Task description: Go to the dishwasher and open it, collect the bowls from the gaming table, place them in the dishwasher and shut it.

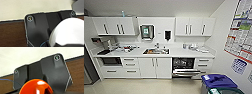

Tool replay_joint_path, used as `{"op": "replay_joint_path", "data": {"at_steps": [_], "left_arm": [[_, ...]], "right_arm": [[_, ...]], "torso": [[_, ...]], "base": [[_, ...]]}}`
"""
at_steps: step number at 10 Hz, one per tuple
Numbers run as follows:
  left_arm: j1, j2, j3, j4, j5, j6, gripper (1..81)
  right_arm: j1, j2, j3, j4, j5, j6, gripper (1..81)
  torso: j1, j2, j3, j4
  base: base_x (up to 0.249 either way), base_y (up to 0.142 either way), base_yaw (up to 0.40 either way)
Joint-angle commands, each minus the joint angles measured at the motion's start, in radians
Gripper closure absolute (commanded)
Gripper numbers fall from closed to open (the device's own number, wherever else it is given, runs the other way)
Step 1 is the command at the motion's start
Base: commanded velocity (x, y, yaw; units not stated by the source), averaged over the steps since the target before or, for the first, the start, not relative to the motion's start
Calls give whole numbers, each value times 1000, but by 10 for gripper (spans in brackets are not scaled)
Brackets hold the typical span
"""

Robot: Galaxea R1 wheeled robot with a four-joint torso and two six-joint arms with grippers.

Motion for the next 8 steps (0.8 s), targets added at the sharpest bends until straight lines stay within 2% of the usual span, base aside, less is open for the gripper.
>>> {"op": "replay_joint_path", "data": {"at_steps": [1, 8], "left_arm": [[-57, -18, 2, 1, 35, 1, 811], [-56, -12, 2, 5, 35, 1, 811]], "right_arm": [[47, 2, -13, -22, -53, -5, 811], [45, 2, -14, -22, -53, -5, 811]], "torso": [[0, 0, 0, 0], [1, 1, 0, 0]], "base": [[112, 0, 0], [114, 0, 0]]}}
